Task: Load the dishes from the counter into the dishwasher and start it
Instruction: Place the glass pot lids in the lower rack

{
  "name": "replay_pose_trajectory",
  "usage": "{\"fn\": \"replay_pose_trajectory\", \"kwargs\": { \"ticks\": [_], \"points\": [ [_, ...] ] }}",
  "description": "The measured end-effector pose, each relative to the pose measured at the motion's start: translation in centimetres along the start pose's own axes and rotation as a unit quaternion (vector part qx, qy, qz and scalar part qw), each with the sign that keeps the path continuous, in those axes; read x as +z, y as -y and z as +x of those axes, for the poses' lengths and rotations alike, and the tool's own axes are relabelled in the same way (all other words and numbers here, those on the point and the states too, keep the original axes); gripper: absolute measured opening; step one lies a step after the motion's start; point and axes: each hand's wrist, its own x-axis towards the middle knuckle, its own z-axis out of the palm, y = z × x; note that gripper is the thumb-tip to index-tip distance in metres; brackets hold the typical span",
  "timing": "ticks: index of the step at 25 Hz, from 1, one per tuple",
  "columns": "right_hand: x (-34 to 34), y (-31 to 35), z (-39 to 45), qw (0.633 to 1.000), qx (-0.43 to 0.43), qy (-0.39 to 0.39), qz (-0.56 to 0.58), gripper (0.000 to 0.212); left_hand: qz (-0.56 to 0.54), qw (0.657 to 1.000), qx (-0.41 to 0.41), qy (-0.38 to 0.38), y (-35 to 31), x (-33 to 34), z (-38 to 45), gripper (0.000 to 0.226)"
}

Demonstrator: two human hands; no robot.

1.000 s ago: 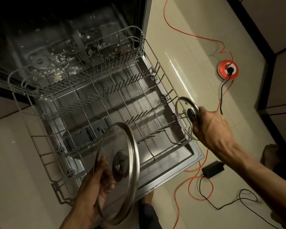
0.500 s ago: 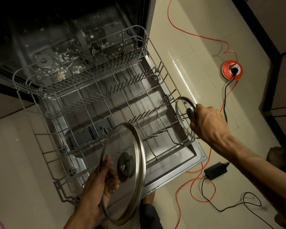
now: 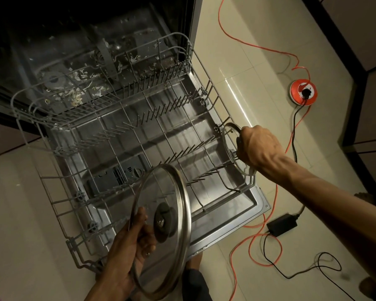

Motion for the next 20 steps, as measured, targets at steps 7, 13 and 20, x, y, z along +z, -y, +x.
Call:
{"fn": "replay_pose_trajectory", "kwargs": {
  "ticks": [7, 13, 20],
  "points": [
    [-0.6, 1.1, 1.5, 0.997, -0.017, 0.003, -0.074, 0.029, 0.01, 1.0, -0.009, 0.005, -0.1, 0.5, -0.2, 0.084],
    [-0.6, 1.6, 2.2, 0.999, -0.005, 0.015, -0.051, 0.013, 0.004, 1.0, -0.013, 0.0, -0.2, 0.5, 0.0, 0.072],
    [-0.2, 2.5, 3.8, 0.996, -0.026, 0.015, -0.079, 0.004, -0.008, 1.0, -0.01, -0.005, -0.2, 0.4, 0.1, 0.07]
  ]
}}
